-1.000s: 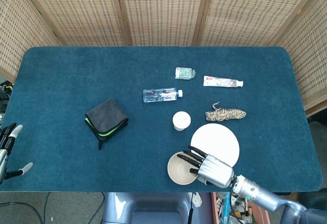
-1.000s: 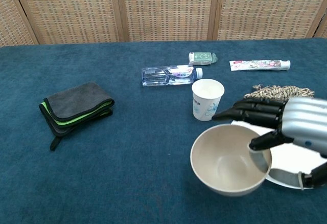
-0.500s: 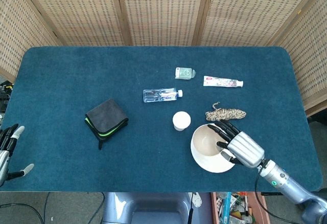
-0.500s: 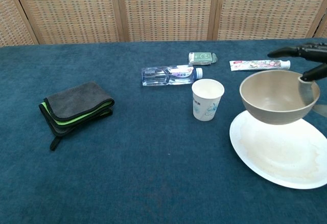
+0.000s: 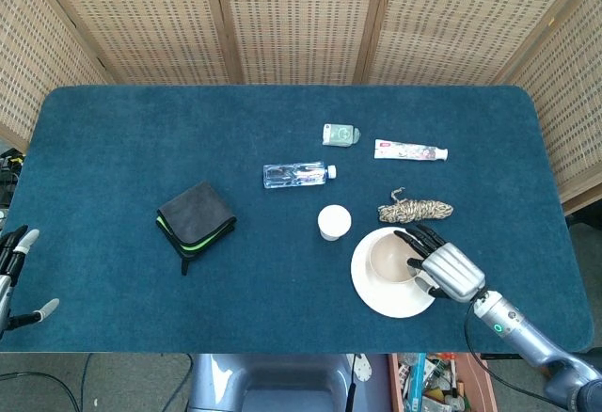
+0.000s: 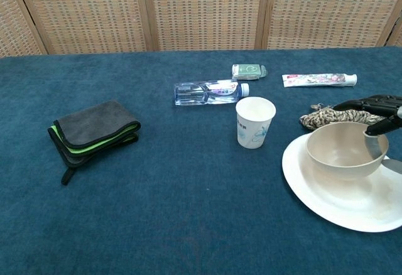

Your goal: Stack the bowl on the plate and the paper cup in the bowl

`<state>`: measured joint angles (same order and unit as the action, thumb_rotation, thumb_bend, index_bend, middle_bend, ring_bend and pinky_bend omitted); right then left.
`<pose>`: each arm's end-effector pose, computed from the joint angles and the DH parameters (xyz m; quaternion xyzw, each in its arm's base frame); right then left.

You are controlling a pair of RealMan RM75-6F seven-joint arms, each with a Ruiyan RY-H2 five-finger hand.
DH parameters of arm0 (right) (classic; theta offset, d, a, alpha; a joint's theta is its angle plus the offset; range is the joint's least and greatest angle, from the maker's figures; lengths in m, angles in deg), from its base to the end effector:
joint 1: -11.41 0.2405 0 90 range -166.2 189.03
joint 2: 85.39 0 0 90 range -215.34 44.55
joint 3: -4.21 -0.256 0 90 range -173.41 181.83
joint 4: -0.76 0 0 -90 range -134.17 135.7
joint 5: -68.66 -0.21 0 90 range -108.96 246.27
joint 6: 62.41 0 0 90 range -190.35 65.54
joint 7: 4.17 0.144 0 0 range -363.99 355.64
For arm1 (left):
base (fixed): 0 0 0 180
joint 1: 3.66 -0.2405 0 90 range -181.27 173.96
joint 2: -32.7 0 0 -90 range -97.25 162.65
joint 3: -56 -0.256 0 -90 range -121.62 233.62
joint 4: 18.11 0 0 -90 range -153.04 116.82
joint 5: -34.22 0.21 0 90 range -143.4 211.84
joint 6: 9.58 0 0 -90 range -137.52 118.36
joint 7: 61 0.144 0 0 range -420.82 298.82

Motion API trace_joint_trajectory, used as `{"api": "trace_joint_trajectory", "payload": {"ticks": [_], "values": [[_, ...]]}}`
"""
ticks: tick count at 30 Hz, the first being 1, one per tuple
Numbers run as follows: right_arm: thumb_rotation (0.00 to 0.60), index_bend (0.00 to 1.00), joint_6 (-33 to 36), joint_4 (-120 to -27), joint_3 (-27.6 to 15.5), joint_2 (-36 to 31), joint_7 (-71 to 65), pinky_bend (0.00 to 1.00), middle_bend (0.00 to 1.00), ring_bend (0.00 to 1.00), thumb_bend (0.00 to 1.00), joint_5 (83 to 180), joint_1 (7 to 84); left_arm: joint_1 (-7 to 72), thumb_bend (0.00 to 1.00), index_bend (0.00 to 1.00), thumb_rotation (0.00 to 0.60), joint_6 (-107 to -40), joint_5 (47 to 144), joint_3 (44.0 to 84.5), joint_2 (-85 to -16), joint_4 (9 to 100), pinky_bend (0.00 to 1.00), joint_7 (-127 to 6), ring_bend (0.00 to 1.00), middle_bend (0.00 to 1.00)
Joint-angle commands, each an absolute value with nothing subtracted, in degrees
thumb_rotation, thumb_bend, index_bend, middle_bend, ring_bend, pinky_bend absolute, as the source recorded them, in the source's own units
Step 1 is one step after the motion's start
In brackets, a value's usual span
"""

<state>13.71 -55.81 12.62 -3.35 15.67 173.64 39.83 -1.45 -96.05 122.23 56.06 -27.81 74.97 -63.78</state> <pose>-0.2955 -0.2745 0.0514 0.8129 -0.2798 0.3805 0.3408 -0.3188 0.1563 0.1728 -0.5993 -0.4003 -0.3738 0.5838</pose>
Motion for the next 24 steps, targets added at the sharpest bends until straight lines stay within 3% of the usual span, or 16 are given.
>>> {"api": "trace_joint_trajectory", "payload": {"ticks": [1, 8, 11, 15, 24], "values": [[0.600, 0.66, 13.8, -55.1, 12.8, -2.8, 16.2, 0.00, 0.00, 0.00, 0.49, 173.6, 39.7, -1.4, 0.00, 0.00, 0.600, -95.8, 122.3, 56.0, -27.8, 75.0, 0.00, -63.8, 0.00, 0.00], [0.600, 0.66, 14.6, -52.9, 13.2, -2.2, 16.0, 0.00, 0.00, 0.00, 0.48, 173.7, 39.2, -1.6, 0.00, 0.00, 0.600, -96.1, 122.5, 55.9, -27.7, 75.1, 0.00, -63.8, 0.00, 0.00], [0.600, 0.52, 14.5, -52.5, 14.0, -2.6, 16.3, 0.00, 0.00, 0.00, 0.45, 174.0, 38.9, -1.5, 0.00, 0.00, 0.600, -96.0, 122.5, 55.8, -27.8, 75.1, 0.00, -63.6, 0.00, 0.00], [0.600, 0.26, 14.0, -53.6, 14.6, -3.7, 13.9, 0.00, 0.00, 0.00, 0.26, 174.0, 38.5, -1.4, 0.00, 0.00, 0.600, -95.8, 122.3, 55.9, -27.8, 75.2, 0.00, -63.4, 0.00, 0.00], [0.600, 0.11, 16.4, -61.6, 14.8, -8.3, 7.9, 0.00, 0.00, 0.00, 0.17, 174.1, 36.8, -1.5, 0.00, 0.00, 0.600, -95.9, 122.3, 55.9, -27.6, 75.2, 0.00, -63.8, 0.00, 0.00]]}}
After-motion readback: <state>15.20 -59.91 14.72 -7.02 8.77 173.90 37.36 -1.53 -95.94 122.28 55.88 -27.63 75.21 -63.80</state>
